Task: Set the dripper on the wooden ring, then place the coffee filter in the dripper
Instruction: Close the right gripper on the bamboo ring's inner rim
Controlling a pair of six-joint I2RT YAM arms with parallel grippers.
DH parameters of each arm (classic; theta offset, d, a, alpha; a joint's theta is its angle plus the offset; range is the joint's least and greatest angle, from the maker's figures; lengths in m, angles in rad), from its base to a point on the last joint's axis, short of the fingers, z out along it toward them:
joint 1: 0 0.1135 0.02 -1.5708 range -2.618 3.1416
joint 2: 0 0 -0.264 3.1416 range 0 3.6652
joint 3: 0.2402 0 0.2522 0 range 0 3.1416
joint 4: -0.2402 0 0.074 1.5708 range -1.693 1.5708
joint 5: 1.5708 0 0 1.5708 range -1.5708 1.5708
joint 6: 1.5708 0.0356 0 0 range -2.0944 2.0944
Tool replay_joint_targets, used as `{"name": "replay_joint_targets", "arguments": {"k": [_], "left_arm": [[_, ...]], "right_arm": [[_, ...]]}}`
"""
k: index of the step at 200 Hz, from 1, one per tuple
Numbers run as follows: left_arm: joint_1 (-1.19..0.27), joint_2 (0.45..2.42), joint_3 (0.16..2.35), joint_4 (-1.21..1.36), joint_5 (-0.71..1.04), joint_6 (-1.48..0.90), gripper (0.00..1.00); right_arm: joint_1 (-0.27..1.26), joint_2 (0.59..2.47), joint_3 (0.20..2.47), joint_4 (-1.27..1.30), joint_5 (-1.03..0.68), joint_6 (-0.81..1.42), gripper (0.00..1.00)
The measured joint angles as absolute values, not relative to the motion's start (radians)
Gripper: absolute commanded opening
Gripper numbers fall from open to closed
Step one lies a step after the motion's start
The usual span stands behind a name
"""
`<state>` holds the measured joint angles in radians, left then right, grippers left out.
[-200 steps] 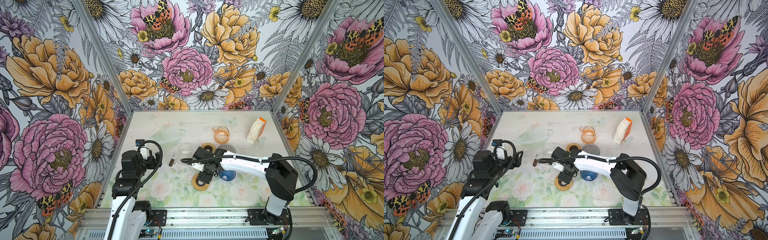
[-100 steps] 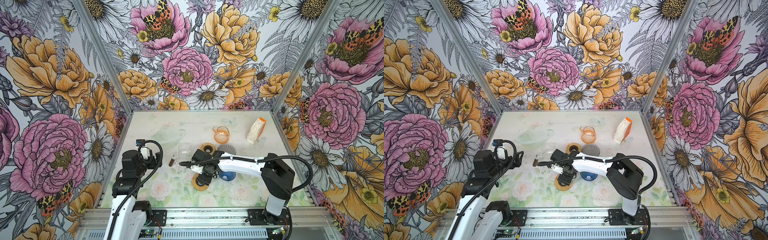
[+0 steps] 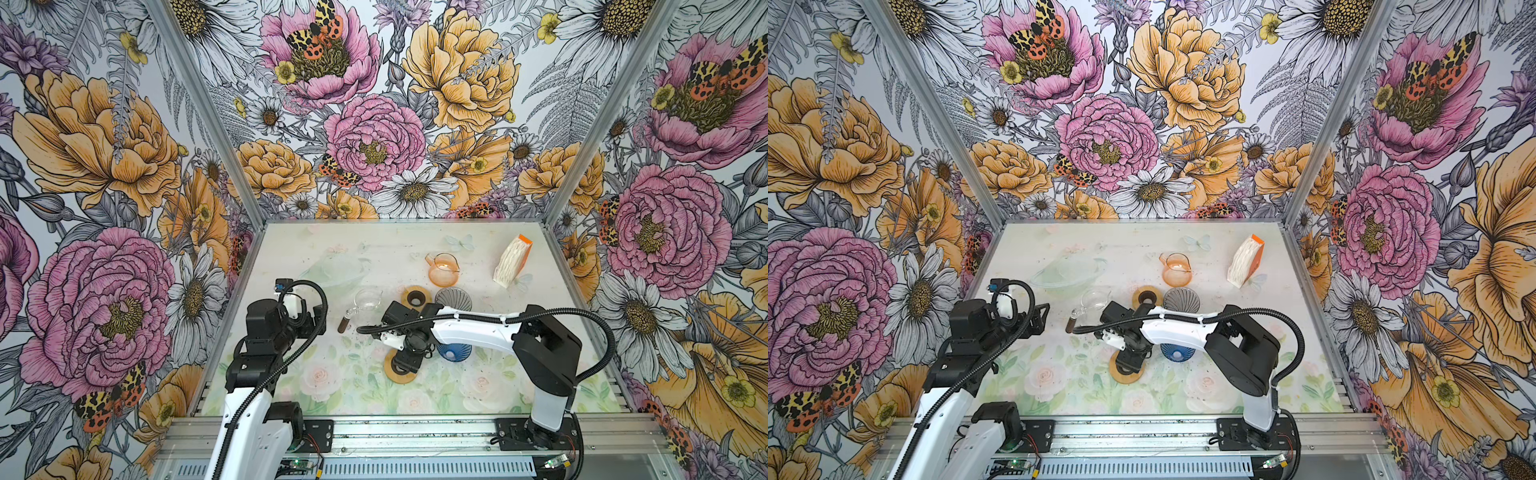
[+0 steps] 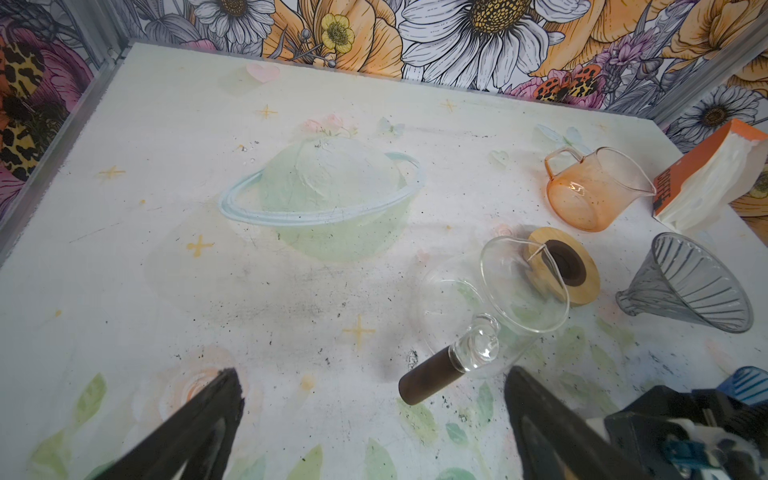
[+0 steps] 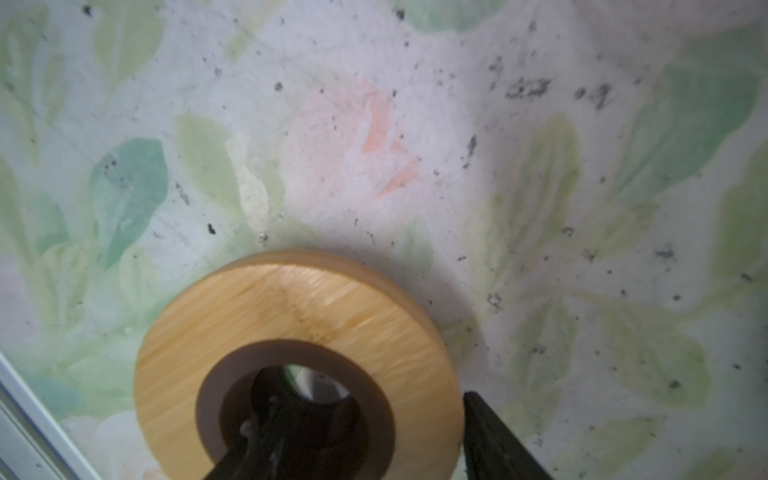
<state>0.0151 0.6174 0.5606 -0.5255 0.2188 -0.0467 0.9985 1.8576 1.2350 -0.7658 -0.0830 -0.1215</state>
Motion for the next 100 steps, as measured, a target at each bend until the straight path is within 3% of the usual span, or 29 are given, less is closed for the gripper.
{"name": "replay_joint_targets", "arguments": {"k": [21,100], "left_arm": [[0.015,0.618,0.561,-0.525,0.219,-0.047,0.99],[0.015,0.627,0.561,-0.525,0.221,-0.047,0.99]], "right_arm": [[0.999,1.858,1.235,-0.766,-0.083,-0.120,0.66],[0.989,1.858,1.244,-0.766,-0.102,-0.086,0.46]]}}
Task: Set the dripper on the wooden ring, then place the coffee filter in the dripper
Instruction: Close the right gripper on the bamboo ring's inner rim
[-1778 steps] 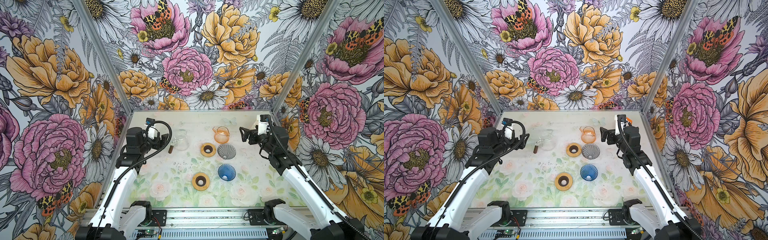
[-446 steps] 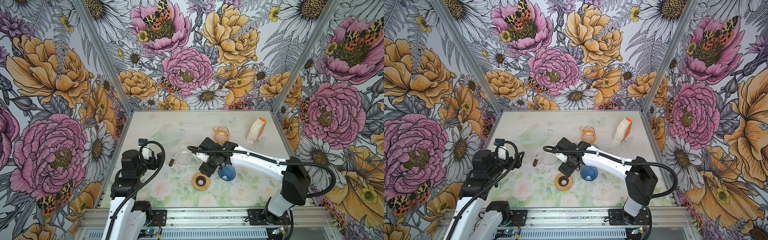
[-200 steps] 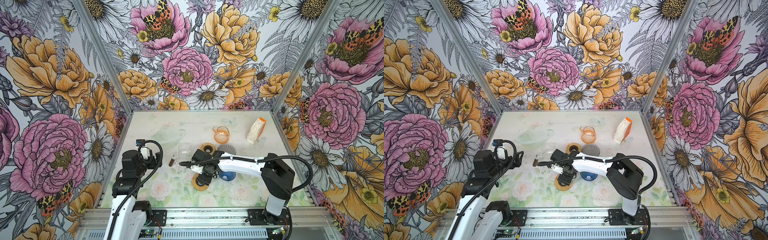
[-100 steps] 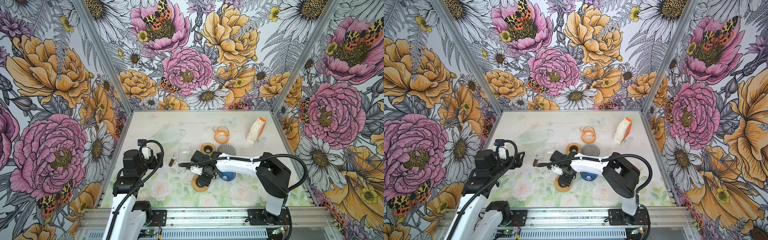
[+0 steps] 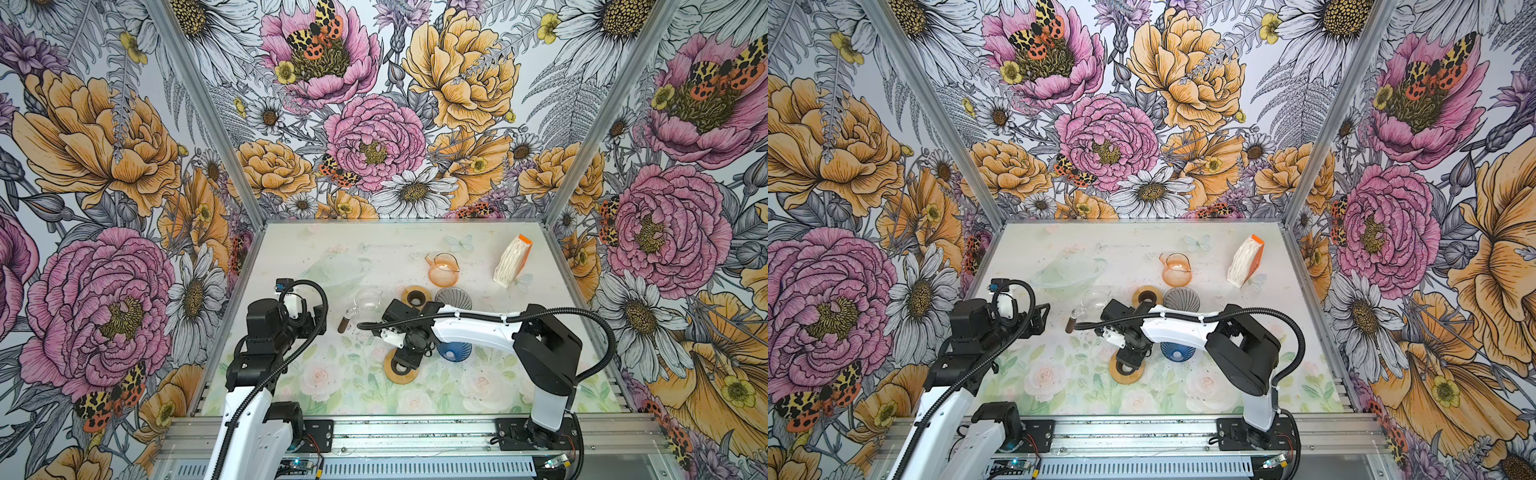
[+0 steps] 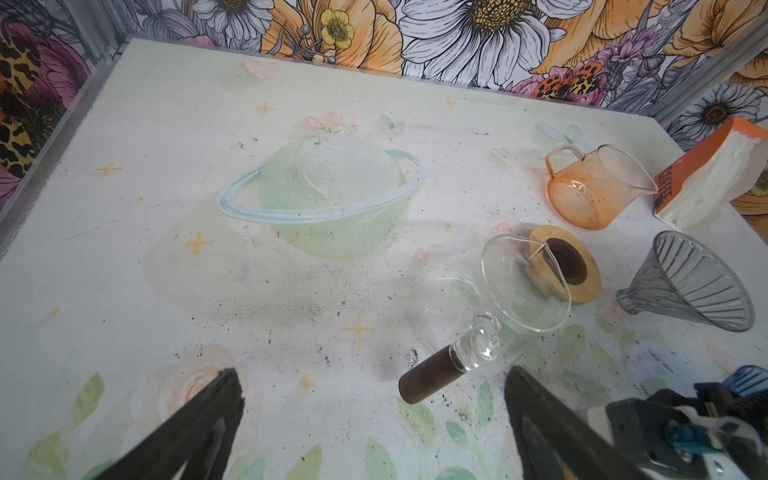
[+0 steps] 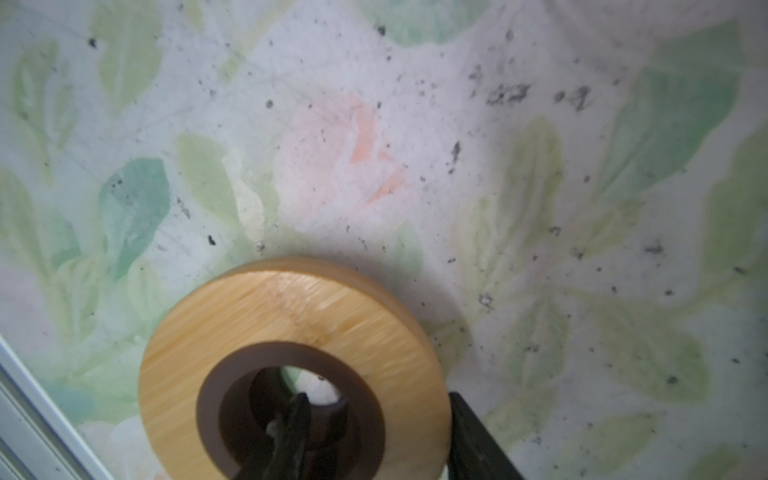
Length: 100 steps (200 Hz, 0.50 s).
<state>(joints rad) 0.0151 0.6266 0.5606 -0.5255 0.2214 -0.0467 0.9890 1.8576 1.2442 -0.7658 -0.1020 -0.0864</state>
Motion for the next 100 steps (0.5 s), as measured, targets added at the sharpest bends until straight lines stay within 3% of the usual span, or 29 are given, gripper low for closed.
{"name": "replay_joint_targets", "arguments": {"k": [100], "left_arm": [[0.009,0.641,0.561,-0.525,0.231,-0.047,0.99]], "right_arm": [[0.982,1.855,1.249,-0.765,-0.102,-0.073,0.34]]}}
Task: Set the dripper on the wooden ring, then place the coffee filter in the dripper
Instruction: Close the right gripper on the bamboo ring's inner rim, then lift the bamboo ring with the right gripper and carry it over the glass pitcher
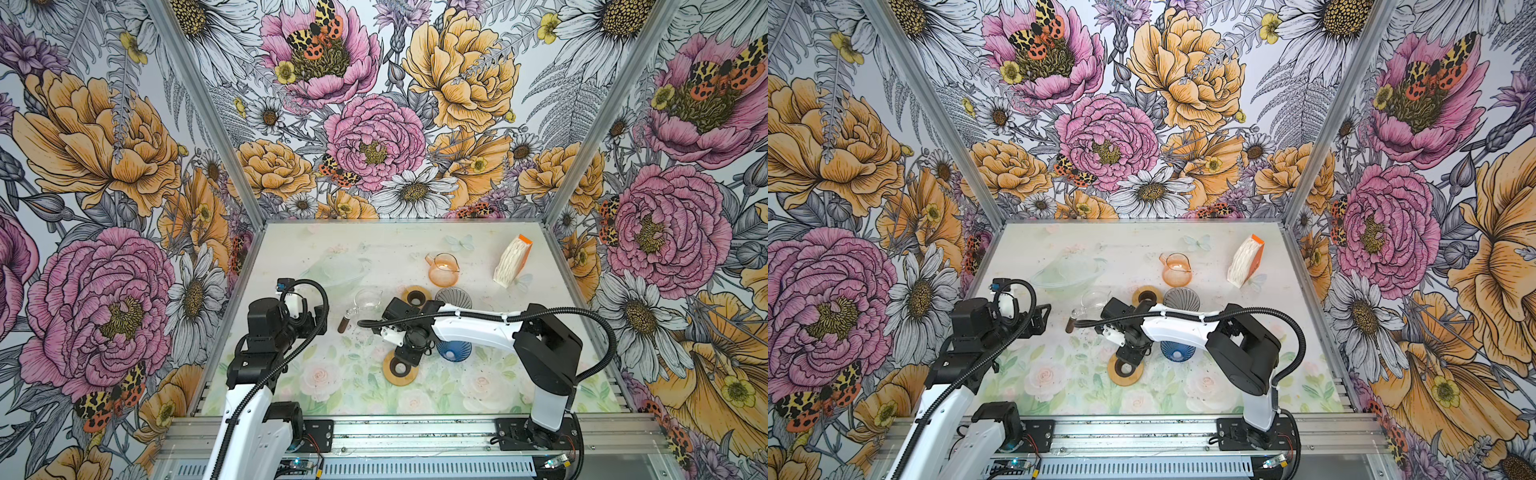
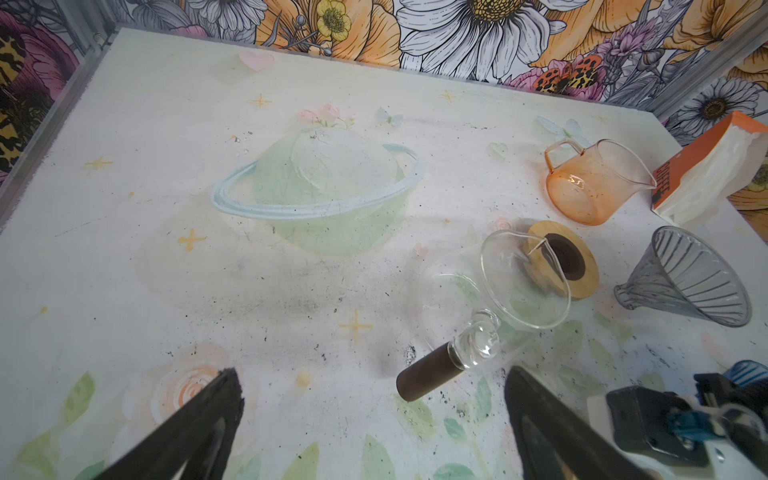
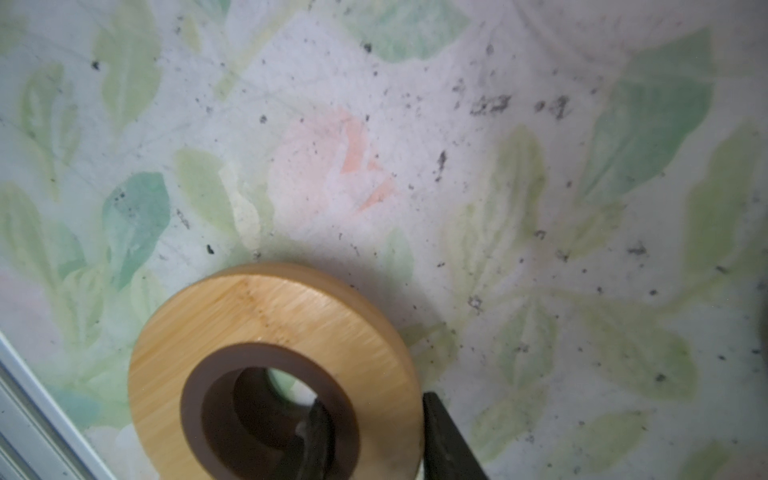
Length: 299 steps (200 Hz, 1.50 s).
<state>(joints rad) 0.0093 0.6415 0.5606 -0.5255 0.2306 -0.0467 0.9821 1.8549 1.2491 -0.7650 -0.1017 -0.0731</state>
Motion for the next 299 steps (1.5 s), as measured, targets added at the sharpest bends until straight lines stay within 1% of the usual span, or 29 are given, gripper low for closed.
{"name": "replay_joint_targets", "arguments": {"k": [20,31,35,43,121,156,186,251,299], "left_arm": [[0.006,0.641,0.561,-0.525,0.233,-0.047,0.99],[0.006,0.642,0.561,-0.525,0.234,-0.047,0.99],[0.006,0.644,0.561,-0.525,0.235,-0.046,0.99],[0.006,0.645,0.561,-0.525,0.238,-0.046,0.99],[0.006,0.648,0.561,-0.525,0.260,-0.046,0.99],[0.005,0.635,0.569,-0.528,0.272,-0.044,0.99],[0.004,0.635,0.618,-0.538,0.286,-0.019,0.99],[0.004,0.666,0.778,-0.606,0.351,0.106,0.99],[0.004,0.707,0.807,-0.632,0.385,0.167,0.99]], "right_arm": [[0.979,1.845,1.249,-0.758,-0.101,-0.066,0.32],[0.974,1.837,1.249,-0.752,-0.100,-0.060,0.30],[0.974,1.834,1.249,-0.750,-0.099,-0.060,0.28],[0.972,1.827,1.248,-0.744,-0.095,-0.056,0.27],[0.940,1.741,1.211,-0.716,-0.083,-0.028,0.27],[0.918,1.668,1.208,-0.716,-0.083,-0.018,0.27],[0.896,1.601,1.217,-0.722,-0.086,-0.006,0.27],[0.884,1.607,1.433,-0.781,-0.102,0.028,0.27],[0.882,1.736,1.657,-0.839,-0.101,0.056,0.27]]}}
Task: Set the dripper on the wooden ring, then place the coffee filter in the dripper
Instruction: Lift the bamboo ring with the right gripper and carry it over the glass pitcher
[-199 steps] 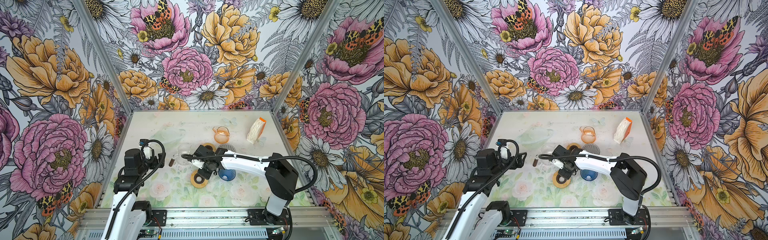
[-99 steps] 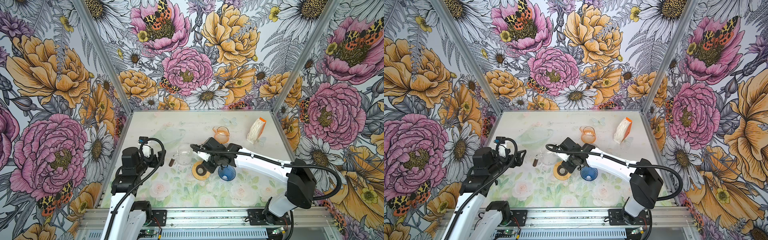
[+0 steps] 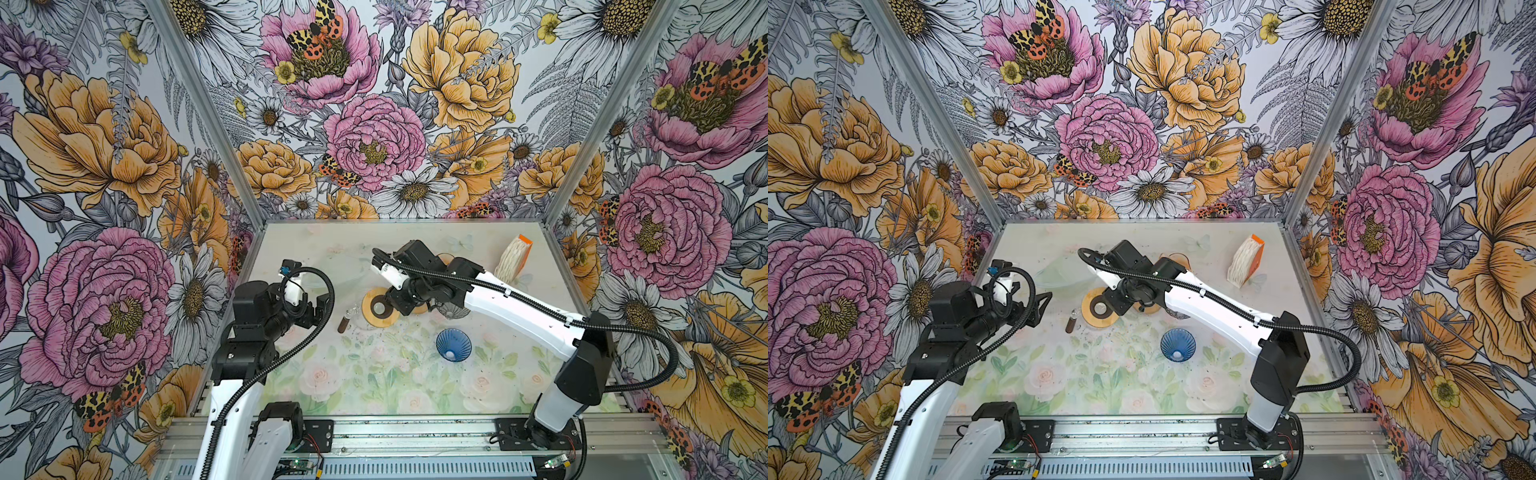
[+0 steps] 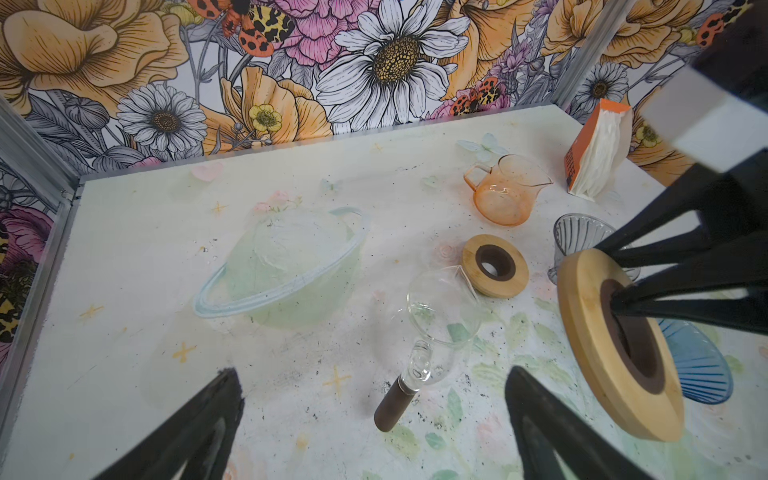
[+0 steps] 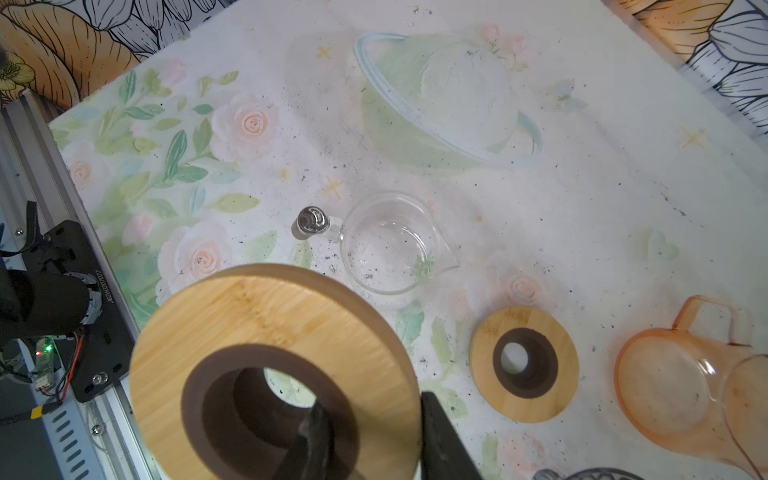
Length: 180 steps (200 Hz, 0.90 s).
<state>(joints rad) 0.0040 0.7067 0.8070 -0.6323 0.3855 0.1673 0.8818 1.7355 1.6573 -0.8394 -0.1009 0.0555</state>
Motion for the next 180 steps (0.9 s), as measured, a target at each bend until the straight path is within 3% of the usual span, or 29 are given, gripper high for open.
{"name": "replay_joint_targets", "arguments": {"k": [93,180], "left_arm": [[0.004,0.734,0.807,-0.650,0.406,0.187,0.99],[0.004,0.728,0.789,-0.653,0.414,0.183,0.99]], "right_arm": [[0.849,1.985,1.903,-0.919,-0.071,0.140,0.27],[0.843,2.075,1.982,-0.965,-0.032,0.211,0.27]]}}
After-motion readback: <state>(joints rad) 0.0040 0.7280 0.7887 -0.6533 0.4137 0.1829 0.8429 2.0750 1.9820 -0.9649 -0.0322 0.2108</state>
